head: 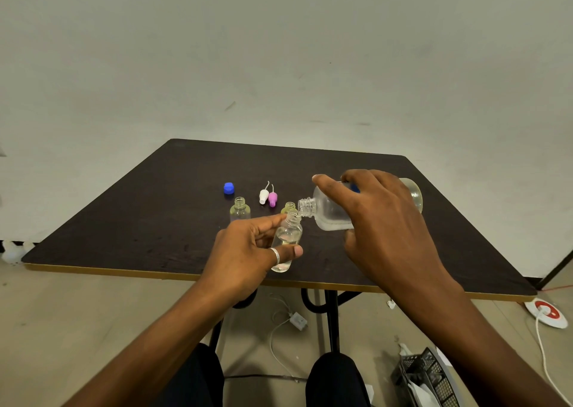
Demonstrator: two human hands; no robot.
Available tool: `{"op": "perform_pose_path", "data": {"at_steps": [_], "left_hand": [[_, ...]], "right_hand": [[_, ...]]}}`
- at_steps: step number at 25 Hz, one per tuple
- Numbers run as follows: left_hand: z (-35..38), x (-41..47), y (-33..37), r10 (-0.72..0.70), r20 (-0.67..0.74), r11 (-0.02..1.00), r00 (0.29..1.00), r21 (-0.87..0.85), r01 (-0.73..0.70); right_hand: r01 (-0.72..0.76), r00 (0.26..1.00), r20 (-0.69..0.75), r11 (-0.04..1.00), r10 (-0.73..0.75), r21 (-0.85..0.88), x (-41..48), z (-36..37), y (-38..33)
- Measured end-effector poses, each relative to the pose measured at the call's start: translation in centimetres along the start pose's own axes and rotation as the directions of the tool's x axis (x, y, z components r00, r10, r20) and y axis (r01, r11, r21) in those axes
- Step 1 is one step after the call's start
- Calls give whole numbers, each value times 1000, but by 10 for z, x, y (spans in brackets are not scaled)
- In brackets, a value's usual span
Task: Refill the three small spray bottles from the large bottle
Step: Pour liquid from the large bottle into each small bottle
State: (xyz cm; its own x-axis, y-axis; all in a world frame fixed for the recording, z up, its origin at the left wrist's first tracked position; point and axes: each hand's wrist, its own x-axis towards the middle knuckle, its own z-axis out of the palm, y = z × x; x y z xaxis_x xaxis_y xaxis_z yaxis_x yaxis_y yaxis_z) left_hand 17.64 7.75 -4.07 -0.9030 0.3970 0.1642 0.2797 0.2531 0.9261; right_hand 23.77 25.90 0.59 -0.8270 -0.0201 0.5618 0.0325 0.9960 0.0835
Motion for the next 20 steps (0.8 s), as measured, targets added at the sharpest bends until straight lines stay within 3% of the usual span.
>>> {"op": "perform_pose_path", "data": {"at_steps": [20], "left_hand": [[0, 0, -3, 29, 2, 1000, 1000, 9, -29]], "right_hand": [[4, 1000, 3, 1000, -4, -9, 0, -1, -1]]}}
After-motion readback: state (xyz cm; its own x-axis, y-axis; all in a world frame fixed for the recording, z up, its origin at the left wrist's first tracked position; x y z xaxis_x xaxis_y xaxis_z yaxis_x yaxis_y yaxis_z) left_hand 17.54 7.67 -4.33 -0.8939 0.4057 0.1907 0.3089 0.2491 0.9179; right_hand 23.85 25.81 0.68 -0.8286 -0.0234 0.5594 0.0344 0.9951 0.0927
